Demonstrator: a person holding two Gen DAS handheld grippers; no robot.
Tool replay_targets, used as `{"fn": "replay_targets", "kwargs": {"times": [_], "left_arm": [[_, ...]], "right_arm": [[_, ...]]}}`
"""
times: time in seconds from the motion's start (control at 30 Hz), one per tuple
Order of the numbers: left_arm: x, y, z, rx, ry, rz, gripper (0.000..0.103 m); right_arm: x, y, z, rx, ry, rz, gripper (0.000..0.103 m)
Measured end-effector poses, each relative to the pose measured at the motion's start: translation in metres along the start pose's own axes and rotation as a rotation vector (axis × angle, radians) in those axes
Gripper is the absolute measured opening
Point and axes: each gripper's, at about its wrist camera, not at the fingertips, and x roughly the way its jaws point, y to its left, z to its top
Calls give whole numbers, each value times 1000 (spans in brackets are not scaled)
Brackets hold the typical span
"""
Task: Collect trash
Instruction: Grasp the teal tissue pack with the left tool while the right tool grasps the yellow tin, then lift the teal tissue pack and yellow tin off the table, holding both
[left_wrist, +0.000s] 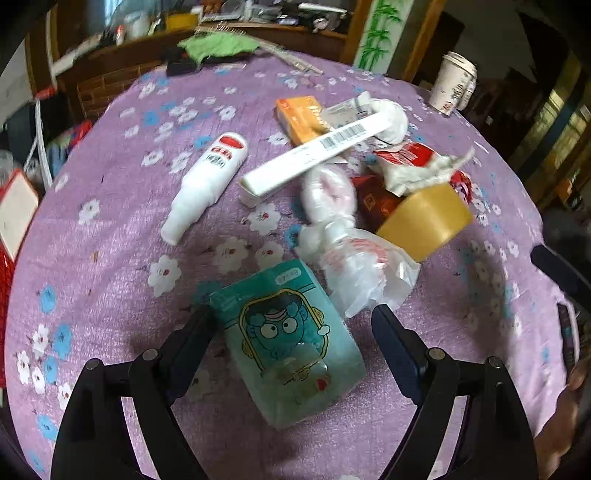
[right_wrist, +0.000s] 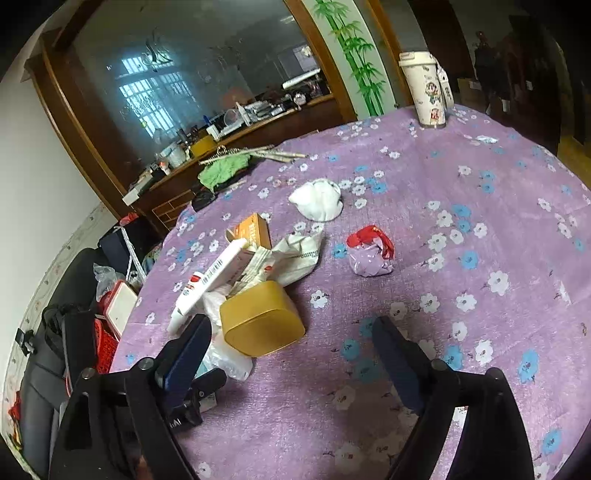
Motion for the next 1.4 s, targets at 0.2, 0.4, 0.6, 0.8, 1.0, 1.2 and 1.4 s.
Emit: {"fn": "replay_targets", "kwargs": {"times": [0.2, 0.4, 0.6, 0.8, 1.0, 1.2, 1.4], "left_arm": [[-10, 17, -6, 37, -60, 5, 58], [-31, 35, -16, 37, -167, 1, 48], [-42, 42, -15, -4, -257, -53, 48], [-50, 41, -16, -3, -314, -6, 48], [-45, 47, -14, -20, -286, -25, 48], [-43, 49, -12, -22, -197, -32, 66], [-32, 34, -18, 34, -80, 42, 85]], "right_arm": [[22, 26, 2, -105, 45, -21, 95], [55, 50, -5, -249, 48, -101, 95], [71, 55, -15, -338, 17, -176, 77], [70, 51, -19, -350, 2, -170, 70], [55, 50, -15, -329, -69, -133, 70], [48, 49, -12, -311, -92, -92, 70], [42, 46, -9, -282, -101, -40, 70]]}}
